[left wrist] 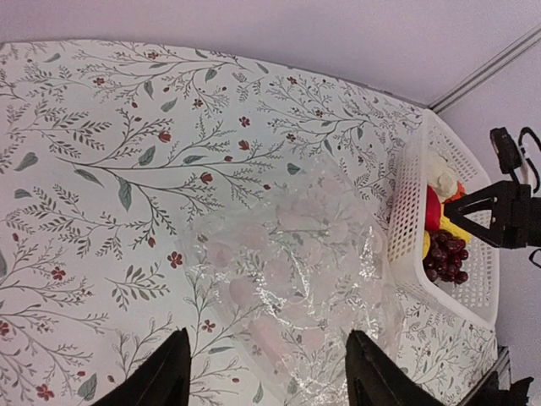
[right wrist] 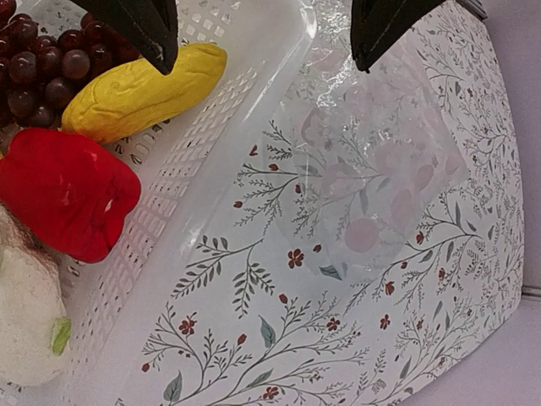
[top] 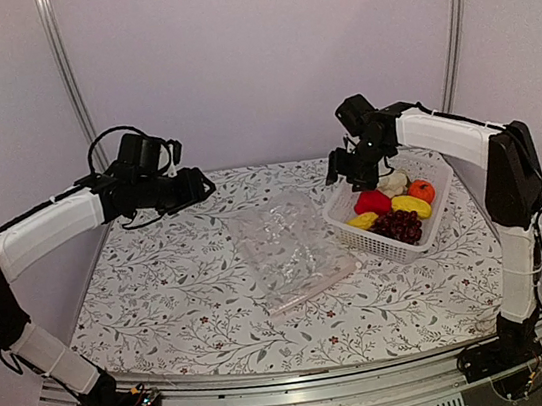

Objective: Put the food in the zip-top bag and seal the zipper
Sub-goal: Move the bin to the center of the board.

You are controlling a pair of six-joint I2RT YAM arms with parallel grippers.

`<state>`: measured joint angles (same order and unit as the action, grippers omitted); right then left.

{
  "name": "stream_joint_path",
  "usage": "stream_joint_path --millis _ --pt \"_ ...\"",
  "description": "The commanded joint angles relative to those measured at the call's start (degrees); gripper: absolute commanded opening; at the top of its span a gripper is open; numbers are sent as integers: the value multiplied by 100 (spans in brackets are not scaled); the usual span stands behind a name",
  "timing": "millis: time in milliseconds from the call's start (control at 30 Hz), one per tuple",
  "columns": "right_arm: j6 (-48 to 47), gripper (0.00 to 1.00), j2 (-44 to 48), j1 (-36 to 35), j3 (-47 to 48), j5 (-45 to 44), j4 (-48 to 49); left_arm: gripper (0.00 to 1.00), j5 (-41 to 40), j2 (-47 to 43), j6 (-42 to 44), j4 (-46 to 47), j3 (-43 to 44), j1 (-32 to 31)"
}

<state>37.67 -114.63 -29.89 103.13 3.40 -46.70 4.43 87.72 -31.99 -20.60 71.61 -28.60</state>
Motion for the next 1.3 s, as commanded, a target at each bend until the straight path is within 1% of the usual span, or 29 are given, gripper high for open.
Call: stream_joint_path --millis 0,67,233,333,433,500,567,633,733,867,967,1067,1100,1167,1267 --pt "575 67 -391 155 351 -59 -82 62 -183 -340 -152 -270 -137 -210" --pt "628 64 -578 200 434 -52 -64 62 -149 -404 -154 -335 -192 -245" --pt "806 50 -938 306 498 -12 -20 62 32 -550 -59 -388 -305 -325" --pt "615 36 -985 306 454 42 134 62 77 -545 156 -388 -284 -391" --pt "386 21 -1042 302 430 183 76 62 65 -513 238 -375 -271 -434" --pt "288 14 -988 248 265 204 21 62 116 -486 309 -354 -275 -495" --pt "197 11 -756 161 -59 117 53 59 207 -476 481 -249 -328 -575" --pt "149 9 -478 77 -492 90 118 49 505 -463 872 -56 -425 -690" --pt "141 8 9 20 -1196 201 271 49 598 -311 1639 -127 -304 -976" --pt "106 7 415 8 -1713 207 369 49 528 135 2327 -591 115 -1421" --pt "22 9 498 2 -1857 331 339 49 281 444 2453 -757 348 -1739" --pt "-176 20 645 -20 -1944 468 319 49 292 652 2441 -667 430 -2052" --pt "-229 21 716 -25 -2022 474 285 50 295 740 2424 -635 470 -2142" --pt "-282 22 953 -34 -2334 513 267 51 277 962 2338 -635 623 -2291" --pt "-312 24 1444 -35 -3137 477 189 52 317 1345 2269 -684 911 -2506"
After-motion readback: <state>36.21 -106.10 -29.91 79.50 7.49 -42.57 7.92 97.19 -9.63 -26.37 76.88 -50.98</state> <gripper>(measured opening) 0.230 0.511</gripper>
